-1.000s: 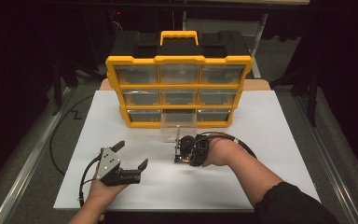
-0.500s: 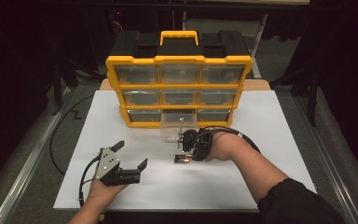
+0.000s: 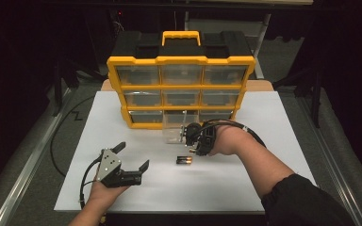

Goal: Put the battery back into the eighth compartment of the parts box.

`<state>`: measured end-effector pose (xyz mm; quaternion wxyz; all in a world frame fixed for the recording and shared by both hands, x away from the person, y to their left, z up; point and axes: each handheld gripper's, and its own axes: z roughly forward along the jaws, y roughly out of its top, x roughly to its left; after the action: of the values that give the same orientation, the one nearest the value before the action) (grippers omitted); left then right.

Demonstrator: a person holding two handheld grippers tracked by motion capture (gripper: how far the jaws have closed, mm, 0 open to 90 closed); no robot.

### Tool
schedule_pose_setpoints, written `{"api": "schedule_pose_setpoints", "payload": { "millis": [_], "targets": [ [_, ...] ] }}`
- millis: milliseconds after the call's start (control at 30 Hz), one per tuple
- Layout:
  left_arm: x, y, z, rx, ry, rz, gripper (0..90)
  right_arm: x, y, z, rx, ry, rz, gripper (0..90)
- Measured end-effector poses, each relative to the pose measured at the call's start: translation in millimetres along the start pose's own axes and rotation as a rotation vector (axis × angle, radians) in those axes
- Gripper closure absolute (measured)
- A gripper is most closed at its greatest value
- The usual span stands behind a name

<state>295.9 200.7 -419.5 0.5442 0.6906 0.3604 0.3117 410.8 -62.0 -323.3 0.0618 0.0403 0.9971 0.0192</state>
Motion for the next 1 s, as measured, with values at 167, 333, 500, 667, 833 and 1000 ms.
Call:
{"api": "schedule_pose_setpoints", "payload": {
  "millis": [167,333,500,667,833,1000],
  "targets": [
    [0.1,0.1,-0.1,-0.001,-0.001,-0.001,0.6,-3.9,3.2,-7.2,0.004,-0.006,-0.01,78.6],
    [-0.2,0.1,-0.1,-0.004,-0.003,-0.001,0.6,-7.1,5.6,-11.7,0.001,-0.018,-0.01,78.6],
    [-0.2,0.2,-0.2,-0.004,-0.004,-0.002,0.6,-10.0,8.9,-18.3,0.007,-0.022,-0.012,78.7],
    [-0.1,0.3,-0.5,-0.003,-0.006,0.0,0.6,-13.4,11.7,-22.1,0.007,-0.023,-0.014,78.6],
    [-0.2,0.3,-0.5,-0.005,-0.006,-0.003,0.6,-16.4,14.3,-25.1,0.009,-0.022,-0.013,78.7],
    [-0.1,0.1,-0.3,-0.003,-0.007,-0.003,0.6,-20.8,16.6,-29.0,0.004,-0.03,-0.015,78.7]
  ]
}}
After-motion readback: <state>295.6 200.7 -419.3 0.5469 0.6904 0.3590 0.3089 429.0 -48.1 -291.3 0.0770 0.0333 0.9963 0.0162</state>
